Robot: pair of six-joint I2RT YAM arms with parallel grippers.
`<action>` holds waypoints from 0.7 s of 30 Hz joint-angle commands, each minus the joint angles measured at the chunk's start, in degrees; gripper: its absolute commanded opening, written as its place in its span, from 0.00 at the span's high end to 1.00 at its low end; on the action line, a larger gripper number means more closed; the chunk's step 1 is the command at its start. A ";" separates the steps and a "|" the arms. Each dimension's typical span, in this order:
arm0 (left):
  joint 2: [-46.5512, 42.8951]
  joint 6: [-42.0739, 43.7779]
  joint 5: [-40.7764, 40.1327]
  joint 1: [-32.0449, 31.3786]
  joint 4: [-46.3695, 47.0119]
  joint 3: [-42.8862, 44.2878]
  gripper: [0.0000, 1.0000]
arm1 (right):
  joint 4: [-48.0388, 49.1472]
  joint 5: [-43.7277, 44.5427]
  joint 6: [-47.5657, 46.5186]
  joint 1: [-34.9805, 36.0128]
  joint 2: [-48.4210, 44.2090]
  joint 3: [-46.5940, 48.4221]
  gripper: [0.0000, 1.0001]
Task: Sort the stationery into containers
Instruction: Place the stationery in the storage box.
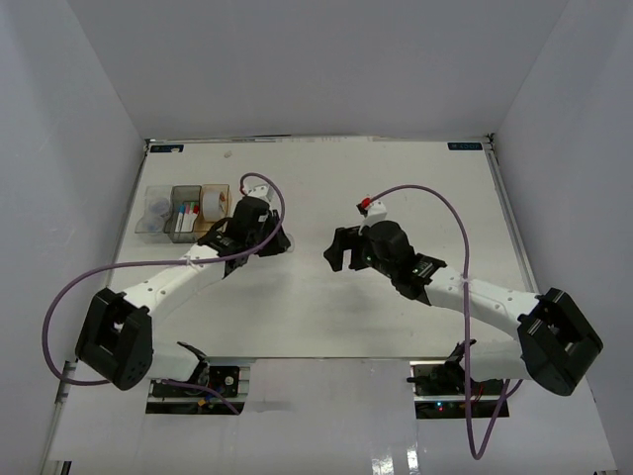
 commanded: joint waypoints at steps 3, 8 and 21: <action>-4.33 4.53 -3.27 9.30 -7.49 4.57 0.95 | -2.08 6.87 -3.87 -1.94 -4.80 -3.53 0.06; -3.72 1.47 -7.66 15.73 -13.82 8.27 1.00 | -2.79 11.72 -6.68 -2.99 -7.09 -5.73 0.10; 5.34 -16.02 -17.26 23.56 -27.80 21.37 0.97 | 1.60 12.78 -8.35 -9.66 -11.39 -15.92 0.10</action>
